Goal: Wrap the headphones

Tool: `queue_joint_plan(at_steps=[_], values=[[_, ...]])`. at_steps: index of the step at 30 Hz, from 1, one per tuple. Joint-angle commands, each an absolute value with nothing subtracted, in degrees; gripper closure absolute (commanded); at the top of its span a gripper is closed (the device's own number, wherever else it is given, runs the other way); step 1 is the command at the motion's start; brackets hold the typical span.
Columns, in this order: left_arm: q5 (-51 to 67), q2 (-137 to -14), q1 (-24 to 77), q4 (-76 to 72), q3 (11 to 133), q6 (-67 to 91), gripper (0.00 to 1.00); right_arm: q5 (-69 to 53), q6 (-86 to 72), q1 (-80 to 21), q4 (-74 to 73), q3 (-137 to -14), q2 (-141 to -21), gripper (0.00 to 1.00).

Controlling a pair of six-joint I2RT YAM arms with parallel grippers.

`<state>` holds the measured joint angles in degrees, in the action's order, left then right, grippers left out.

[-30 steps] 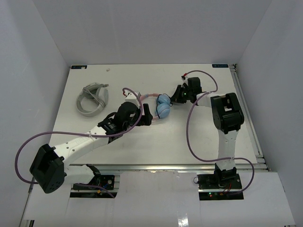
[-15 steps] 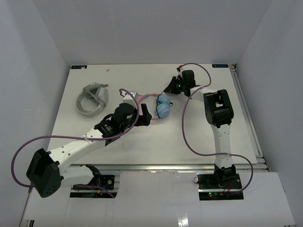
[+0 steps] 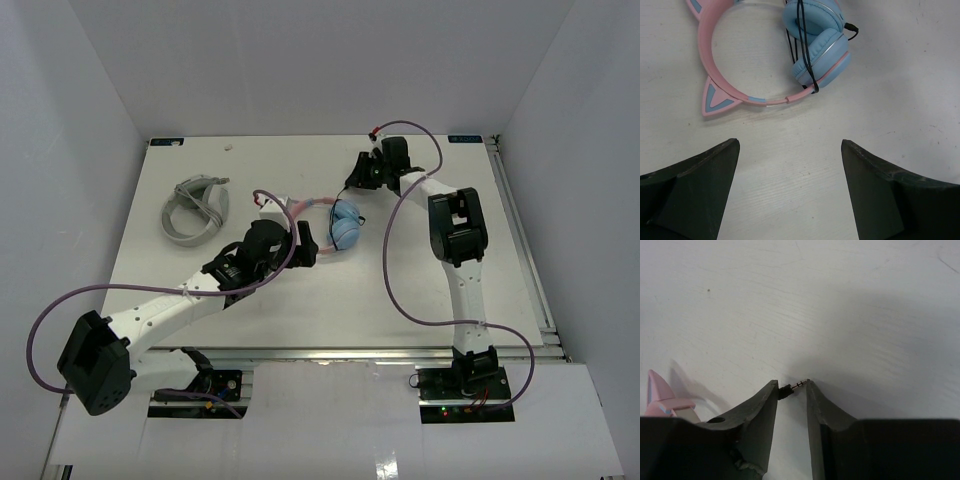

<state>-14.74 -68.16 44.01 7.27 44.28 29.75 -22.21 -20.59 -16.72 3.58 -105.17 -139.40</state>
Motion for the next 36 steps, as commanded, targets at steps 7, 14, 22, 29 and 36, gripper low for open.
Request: queue_joint_plan(at_steps=[7, 14, 22, 29, 36], values=[[-15.58, -64.26, 44.26, 3.37, 41.87, 25.58, 0.07, -11.16, -18.16, -16.89, -5.45, -76.86, -100.14, 0.43], [-13.25, -61.79, 44.93, 1.31, 40.84, 23.96, 0.06, 1.17, -17.52, -27.21, -11.20, -60.27, -77.50, 0.11], [-10.55, -60.61, 46.55, 0.47, 40.48, 21.78, 0.06, 5.10, -20.24, -31.71, -9.08, -45.52, -60.04, 0.02], [-8.96, -61.39, 46.89, -1.35, 40.03, 21.58, 0.06, 4.56, -24.61, -32.61, 6.54, -30.54, -47.69, 0.10], [-7.91, -59.44, 47.11, -1.39, 39.78, 21.62, 0.06, 2.88, -25.24, -32.61, 3.69, -32.33, -50.80, 0.10]])
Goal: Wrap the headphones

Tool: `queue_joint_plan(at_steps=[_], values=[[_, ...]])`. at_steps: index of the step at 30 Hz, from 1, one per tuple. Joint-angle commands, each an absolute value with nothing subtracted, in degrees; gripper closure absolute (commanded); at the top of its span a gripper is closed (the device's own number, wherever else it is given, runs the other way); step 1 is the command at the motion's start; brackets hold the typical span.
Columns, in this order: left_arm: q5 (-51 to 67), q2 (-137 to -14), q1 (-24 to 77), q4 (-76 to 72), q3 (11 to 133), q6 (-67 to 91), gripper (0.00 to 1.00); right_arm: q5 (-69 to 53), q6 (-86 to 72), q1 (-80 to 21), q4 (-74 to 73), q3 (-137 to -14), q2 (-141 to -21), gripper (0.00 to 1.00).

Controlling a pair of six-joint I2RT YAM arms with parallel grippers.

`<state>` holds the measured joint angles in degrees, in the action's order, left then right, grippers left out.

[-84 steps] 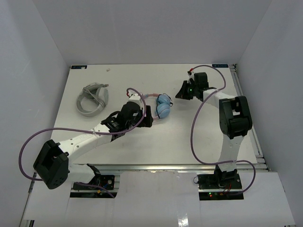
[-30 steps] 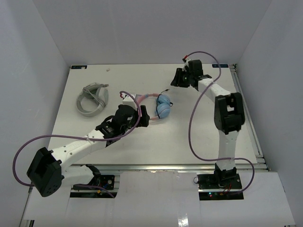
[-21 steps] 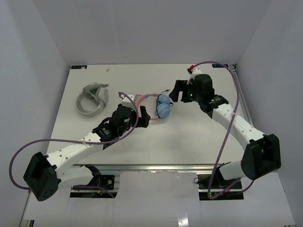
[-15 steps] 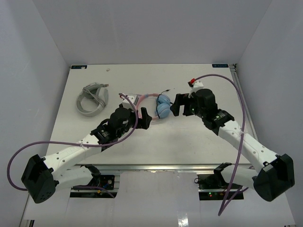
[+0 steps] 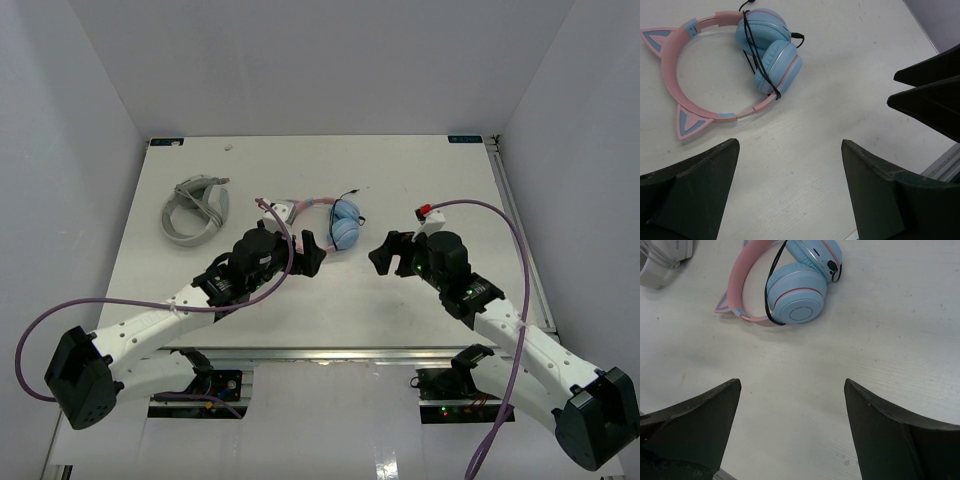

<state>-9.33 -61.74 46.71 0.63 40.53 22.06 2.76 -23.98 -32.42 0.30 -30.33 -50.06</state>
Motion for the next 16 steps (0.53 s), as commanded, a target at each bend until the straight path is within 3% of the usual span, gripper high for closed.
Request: queue_joint_plan(at_steps=[1, 16], values=[[-8.28, -58.74, 47.12, -1.31, 39.63, 21.62, 0.06, 3.17, -25.30, -32.61, 3.69, -32.24, -50.76, 0.10], [-9.67, -58.13, 47.55, -1.32, 39.43, 21.57, 0.06, 6.67, -24.66, -32.66, 3.99, -30.80, -45.29, 0.10]])
